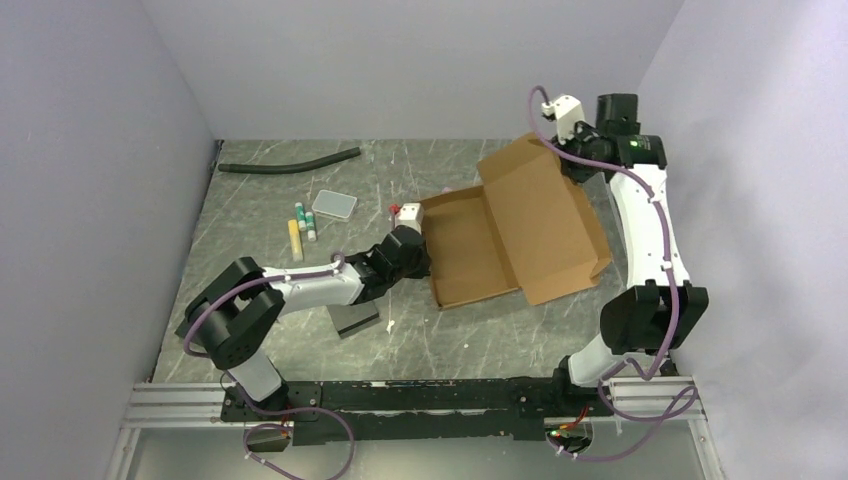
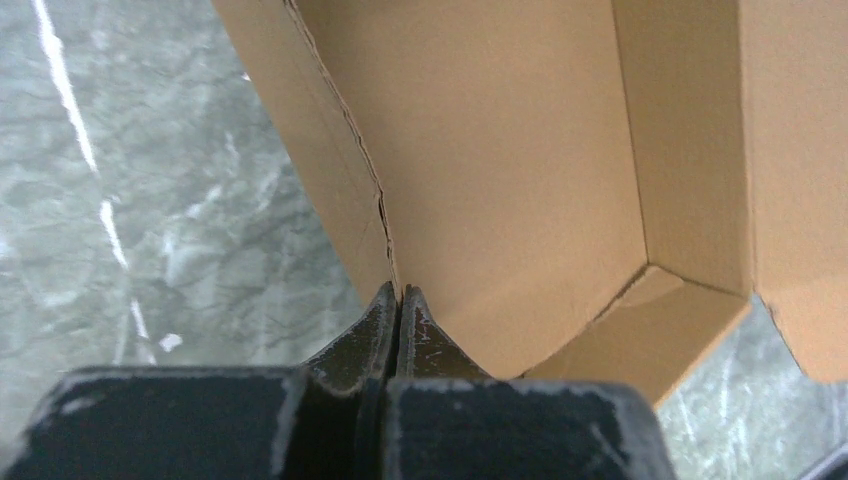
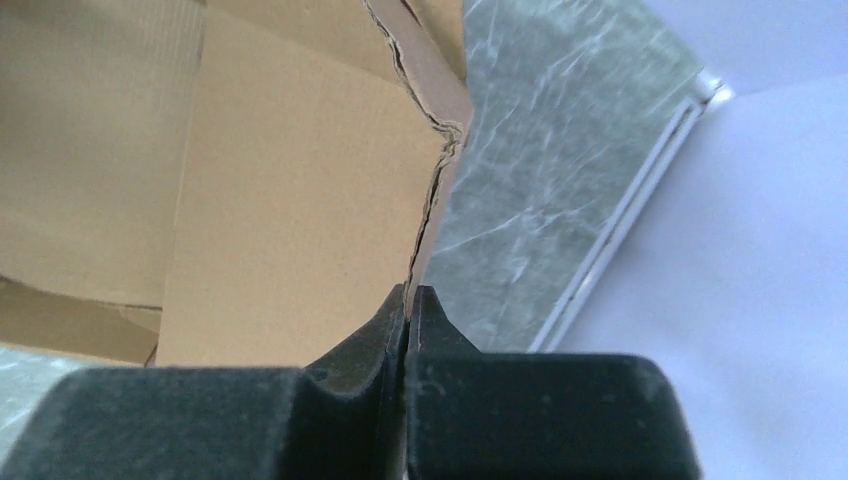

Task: Fold the paper box

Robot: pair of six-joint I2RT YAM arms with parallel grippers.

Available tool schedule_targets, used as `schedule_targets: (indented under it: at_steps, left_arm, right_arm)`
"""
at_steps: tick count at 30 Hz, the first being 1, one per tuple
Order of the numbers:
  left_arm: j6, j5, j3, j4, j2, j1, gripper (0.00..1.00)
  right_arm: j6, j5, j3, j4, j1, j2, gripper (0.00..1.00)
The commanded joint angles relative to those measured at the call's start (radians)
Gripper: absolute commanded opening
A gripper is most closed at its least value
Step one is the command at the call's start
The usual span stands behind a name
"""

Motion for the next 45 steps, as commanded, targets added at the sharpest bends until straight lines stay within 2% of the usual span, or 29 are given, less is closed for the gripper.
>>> schedule_targets:
  at_steps: [1,7,14,18,21,23,25,29,36,40,45]
  left_arm:
    - [-0.034,0.128,-0.026,0.118,-0.014,-0.035,0.04]
    - [-0.009,0.188,-0.104,0.148,-0.09,-0.035,0.25]
    - [0.067,0.179,-0.188,0.059,-0.308,-0.025,0.6]
    - [0.14,0.182,-0.239,-0.009,-0.479,0.001,0.75]
    - [0.196,0.178,-0.287,-0.029,-0.598,0.034,0.87]
    - [0.243,0.199,-0.337,0.023,-0.66,0.059,0.93]
    - [0.29,0.224,-0.401,0.155,-0.702,0.074,0.99]
    - [0.388,0.23,-0.483,0.408,-0.676,0.083,0.99]
    - [0.55,0.23,-0.396,0.618,-0.437,0.092,0.99]
    - [0.576,0.243,-0.362,0.691,-0.34,0.095,1.0]
    - [0.555,0.245,-0.333,0.682,-0.298,0.111,1.0]
  right_arm:
    - [-0.071,0.211,0.076,-0.004,0.139,-0.038,0.0]
    - [-0.157,0.455,0.112,0.067,0.268,0.002,0.0]
    - [-0.3,0.649,0.108,0.167,0.45,0.012,0.0]
    - [-0.36,0.687,0.1,0.191,0.543,0.002,0.0]
    - [-0.352,0.659,0.095,0.164,0.6,-0.013,0.0]
    - [-0.329,0.62,0.075,0.14,0.632,-0.028,0.0]
    - [-0.309,0.577,0.037,0.114,0.652,-0.05,0.0]
    - [-0.288,0.533,-0.06,0.124,0.663,-0.1,0.0]
    - [-0.262,0.471,-0.131,0.144,0.667,-0.13,0.0]
    - [-0.257,0.477,-0.141,0.153,0.67,-0.129,0.0]
    - [-0.253,0.488,-0.138,0.181,0.67,-0.122,0.0]
